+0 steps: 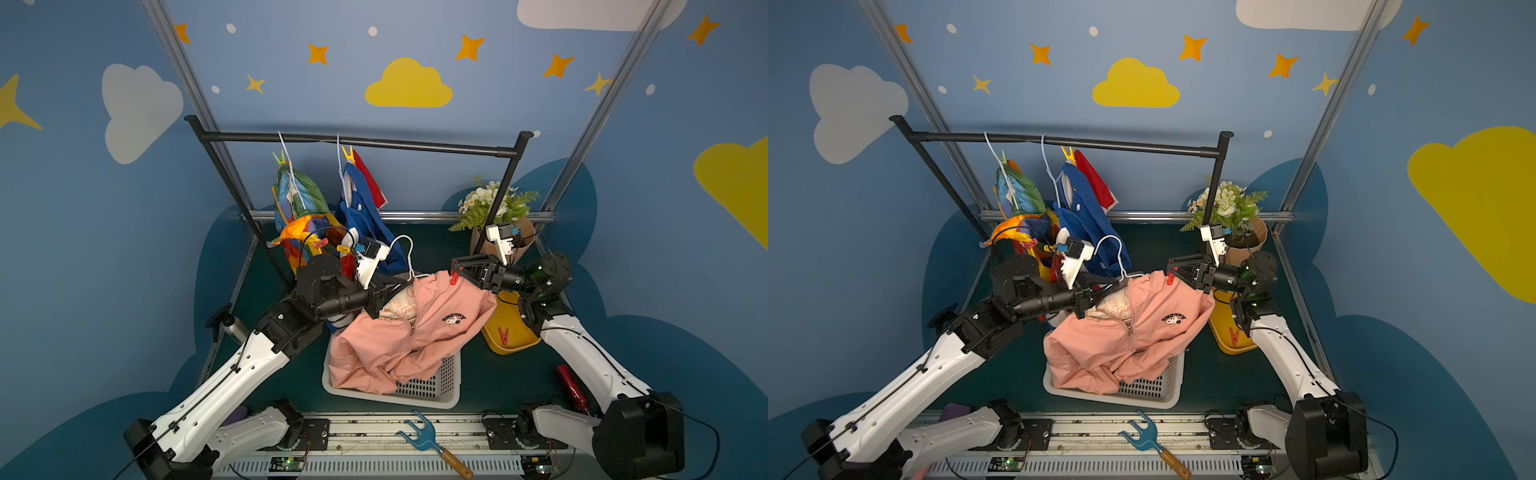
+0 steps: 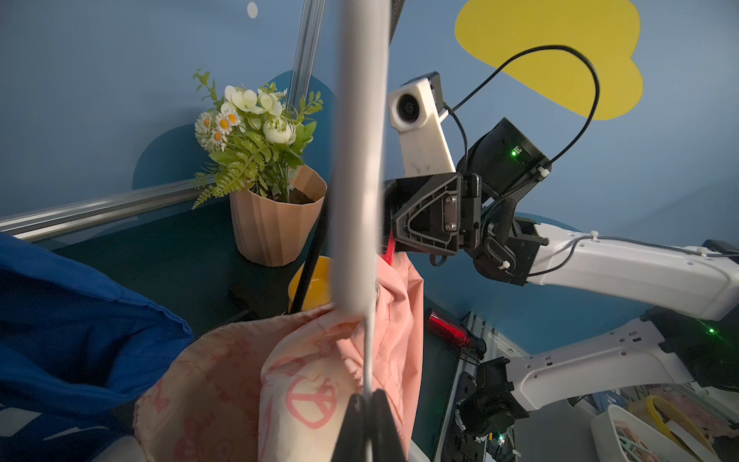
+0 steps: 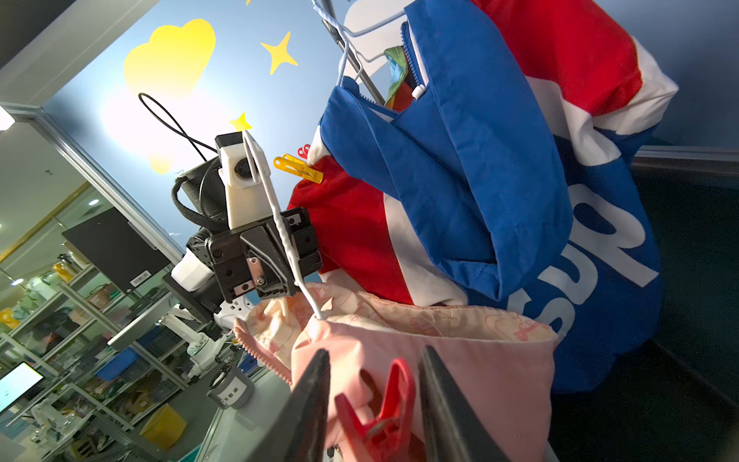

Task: Remove the clothespins securing jackets to the hanger
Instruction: Remove the clothespin from the hanger.

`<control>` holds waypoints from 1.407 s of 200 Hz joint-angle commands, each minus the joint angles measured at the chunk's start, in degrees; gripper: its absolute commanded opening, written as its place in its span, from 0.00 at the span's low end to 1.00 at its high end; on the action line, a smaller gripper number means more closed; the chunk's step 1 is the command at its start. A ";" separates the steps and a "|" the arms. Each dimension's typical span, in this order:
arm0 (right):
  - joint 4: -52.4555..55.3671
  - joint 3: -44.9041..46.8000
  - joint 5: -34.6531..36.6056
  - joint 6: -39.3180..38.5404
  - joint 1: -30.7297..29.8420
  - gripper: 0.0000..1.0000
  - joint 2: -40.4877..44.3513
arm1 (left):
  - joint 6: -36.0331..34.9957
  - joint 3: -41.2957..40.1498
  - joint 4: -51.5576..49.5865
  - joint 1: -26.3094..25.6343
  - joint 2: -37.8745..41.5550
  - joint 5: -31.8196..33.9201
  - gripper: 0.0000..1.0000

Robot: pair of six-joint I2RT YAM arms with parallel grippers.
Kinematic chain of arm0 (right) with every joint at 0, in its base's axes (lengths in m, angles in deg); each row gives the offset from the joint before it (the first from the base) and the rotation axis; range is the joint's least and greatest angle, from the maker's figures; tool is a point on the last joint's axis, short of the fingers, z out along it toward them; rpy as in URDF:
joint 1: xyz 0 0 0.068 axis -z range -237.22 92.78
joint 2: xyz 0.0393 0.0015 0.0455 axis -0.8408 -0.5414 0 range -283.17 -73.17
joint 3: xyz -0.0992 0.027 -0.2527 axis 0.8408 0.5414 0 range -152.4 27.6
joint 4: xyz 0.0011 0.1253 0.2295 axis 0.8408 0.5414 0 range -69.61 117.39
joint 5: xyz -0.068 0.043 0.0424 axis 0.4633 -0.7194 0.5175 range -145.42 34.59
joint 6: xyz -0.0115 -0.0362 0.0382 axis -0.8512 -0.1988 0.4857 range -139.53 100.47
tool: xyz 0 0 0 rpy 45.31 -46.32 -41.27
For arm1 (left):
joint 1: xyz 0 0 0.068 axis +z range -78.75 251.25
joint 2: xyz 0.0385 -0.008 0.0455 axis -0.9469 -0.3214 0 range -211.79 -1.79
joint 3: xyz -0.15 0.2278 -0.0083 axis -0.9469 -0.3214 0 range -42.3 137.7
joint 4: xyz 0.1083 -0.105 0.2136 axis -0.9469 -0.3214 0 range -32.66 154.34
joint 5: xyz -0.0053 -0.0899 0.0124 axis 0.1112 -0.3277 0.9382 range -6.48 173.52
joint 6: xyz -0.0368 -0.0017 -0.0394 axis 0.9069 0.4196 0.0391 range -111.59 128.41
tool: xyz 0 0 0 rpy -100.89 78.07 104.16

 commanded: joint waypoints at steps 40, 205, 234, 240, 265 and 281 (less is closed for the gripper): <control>7.93 -1.25 -1.09 -4.75 -0.27 0.36 2.33 | 0.90 -0.18 4.51 0.34 0.79 -0.44 0.04; 39.49 -12.69 8.41 -16.78 -0.62 0.00 1.63 | 0.02 1.39 0.10 0.45 -1.15 4.13 0.04; 46.73 -15.86 12.54 -23.58 -0.43 0.00 2.33 | -0.15 1.10 -0.10 0.29 -1.19 4.74 0.04; 47.59 -16.32 13.11 -24.52 -0.27 0.00 2.42 | -0.20 1.10 -0.32 0.30 -1.23 4.74 0.04; 51.97 -18.21 16.38 -27.93 1.77 0.00 2.24 | -0.29 0.84 -0.56 0.29 -0.77 4.85 0.04; 50.93 -18.24 16.47 -26.64 3.08 0.00 1.75 | -0.29 0.66 -0.52 0.22 -0.54 5.07 0.04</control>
